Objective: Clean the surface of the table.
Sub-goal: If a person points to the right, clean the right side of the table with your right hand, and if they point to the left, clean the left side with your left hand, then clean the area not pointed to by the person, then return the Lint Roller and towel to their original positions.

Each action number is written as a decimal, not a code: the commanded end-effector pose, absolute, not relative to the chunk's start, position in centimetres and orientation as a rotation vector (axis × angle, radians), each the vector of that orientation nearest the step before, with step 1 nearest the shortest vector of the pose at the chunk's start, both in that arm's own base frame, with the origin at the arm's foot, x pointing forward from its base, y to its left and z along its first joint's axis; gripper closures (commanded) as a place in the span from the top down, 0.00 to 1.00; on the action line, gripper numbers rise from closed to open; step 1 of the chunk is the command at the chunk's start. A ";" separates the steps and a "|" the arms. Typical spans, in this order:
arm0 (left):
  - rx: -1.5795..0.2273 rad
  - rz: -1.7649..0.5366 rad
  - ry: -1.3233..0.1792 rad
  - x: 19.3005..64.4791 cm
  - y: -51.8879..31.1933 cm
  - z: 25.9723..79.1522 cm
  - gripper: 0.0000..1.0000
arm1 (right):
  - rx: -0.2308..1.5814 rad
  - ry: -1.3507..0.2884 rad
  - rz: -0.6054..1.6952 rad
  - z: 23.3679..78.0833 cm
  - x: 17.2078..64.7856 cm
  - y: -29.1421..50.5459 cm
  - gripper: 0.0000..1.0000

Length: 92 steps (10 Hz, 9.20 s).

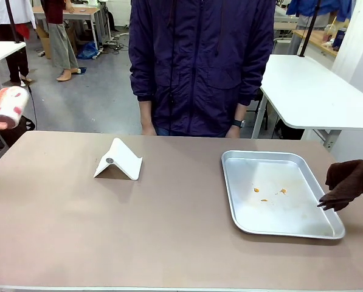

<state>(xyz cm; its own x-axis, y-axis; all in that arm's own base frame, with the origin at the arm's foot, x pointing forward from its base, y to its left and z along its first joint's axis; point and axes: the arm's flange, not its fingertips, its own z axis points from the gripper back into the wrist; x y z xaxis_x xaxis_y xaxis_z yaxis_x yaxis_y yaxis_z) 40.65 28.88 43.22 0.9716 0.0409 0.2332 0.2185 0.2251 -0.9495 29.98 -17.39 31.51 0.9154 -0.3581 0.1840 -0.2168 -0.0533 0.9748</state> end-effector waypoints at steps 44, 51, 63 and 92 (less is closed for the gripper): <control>-1.357 -0.089 -0.170 35.3 31.4 39.1 0.22 | 0.745 -0.249 0.293 27.5 42.9 4.2 0.06; -1.357 -0.089 -0.170 35.3 31.4 39.1 0.22 | 0.855 -0.224 0.480 27.7 43.0 11.0 0.06; -1.357 -0.089 -0.170 35.3 31.4 39.1 0.22 | 0.631 -0.276 0.142 26.4 44.5 0.4 0.06; -1.357 -0.089 -0.170 35.3 31.4 39.1 0.22 | 1.513 -0.267 0.240 38.1 27.1 -11.5 0.06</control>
<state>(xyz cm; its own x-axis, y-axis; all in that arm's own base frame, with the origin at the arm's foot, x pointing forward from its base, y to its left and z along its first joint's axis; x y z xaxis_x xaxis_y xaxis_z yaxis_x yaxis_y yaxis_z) 35.53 31.57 38.69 0.9851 0.0326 0.1688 0.1572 0.2264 -0.9613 27.14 -11.73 38.10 0.9479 -0.0155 0.3181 -0.3171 0.0474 0.9472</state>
